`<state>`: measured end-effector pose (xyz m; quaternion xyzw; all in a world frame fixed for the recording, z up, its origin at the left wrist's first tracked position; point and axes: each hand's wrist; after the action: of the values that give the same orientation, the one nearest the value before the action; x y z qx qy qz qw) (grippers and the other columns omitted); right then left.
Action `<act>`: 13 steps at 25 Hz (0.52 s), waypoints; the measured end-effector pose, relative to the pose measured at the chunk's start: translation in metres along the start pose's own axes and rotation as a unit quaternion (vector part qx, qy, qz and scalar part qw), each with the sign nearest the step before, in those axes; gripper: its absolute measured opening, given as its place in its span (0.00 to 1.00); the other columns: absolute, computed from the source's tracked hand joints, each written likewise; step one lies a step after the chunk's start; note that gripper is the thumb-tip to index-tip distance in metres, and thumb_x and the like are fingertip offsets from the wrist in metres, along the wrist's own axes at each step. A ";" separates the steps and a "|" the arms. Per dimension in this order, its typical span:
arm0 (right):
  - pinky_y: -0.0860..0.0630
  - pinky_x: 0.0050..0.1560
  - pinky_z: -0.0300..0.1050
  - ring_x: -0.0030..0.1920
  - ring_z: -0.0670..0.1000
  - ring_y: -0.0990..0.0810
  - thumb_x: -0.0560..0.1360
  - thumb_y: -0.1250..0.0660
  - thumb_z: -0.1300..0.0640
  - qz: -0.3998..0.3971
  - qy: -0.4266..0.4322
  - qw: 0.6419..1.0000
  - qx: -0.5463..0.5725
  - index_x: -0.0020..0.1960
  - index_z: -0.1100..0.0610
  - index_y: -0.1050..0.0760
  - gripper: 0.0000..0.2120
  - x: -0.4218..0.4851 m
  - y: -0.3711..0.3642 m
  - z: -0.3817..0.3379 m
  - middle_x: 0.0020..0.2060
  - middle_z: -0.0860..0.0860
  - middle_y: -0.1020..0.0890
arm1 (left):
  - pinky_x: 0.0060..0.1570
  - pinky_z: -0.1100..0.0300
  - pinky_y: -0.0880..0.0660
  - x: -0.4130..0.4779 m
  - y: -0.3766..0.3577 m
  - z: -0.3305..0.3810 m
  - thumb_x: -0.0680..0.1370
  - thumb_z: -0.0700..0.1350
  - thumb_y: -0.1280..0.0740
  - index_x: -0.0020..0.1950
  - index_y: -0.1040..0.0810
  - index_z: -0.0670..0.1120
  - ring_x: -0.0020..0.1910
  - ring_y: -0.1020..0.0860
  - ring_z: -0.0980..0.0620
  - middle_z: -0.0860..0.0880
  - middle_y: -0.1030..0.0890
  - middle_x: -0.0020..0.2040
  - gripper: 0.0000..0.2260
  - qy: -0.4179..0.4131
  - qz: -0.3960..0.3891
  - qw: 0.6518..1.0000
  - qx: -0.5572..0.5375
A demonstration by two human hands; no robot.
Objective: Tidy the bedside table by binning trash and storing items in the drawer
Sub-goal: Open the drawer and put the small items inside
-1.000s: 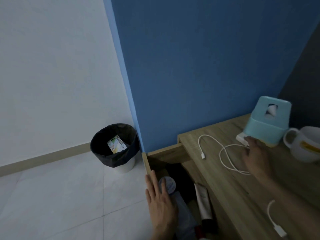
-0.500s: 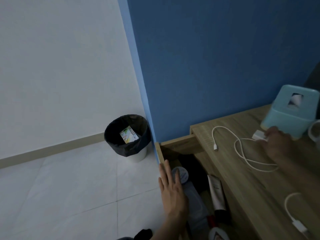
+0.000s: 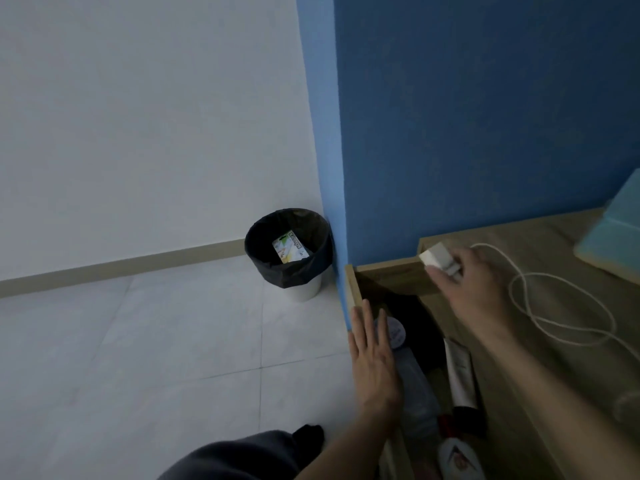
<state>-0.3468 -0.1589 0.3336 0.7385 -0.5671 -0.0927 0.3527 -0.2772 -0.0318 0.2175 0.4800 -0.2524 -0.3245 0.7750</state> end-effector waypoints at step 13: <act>0.29 0.55 0.48 0.58 0.60 0.25 0.76 0.43 0.61 -0.237 -0.147 0.936 -0.212 0.58 0.63 0.29 0.12 -0.115 -0.094 0.071 0.58 0.62 0.24 | 0.66 0.47 0.71 -0.002 0.014 -0.022 0.75 0.37 0.38 0.59 0.87 0.53 0.65 0.81 0.55 0.56 0.81 0.66 0.50 -0.023 -0.041 0.999 0.004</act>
<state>-0.3514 -0.0749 0.1922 0.7376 -0.3881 -0.3998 0.3814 -0.2596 -0.0133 0.2210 0.4851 -0.2514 -0.3661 0.7533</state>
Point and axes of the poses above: each hand's wrist, its own x-axis towards the middle knuckle, its own y-axis out of the back of the hand, z = x × y
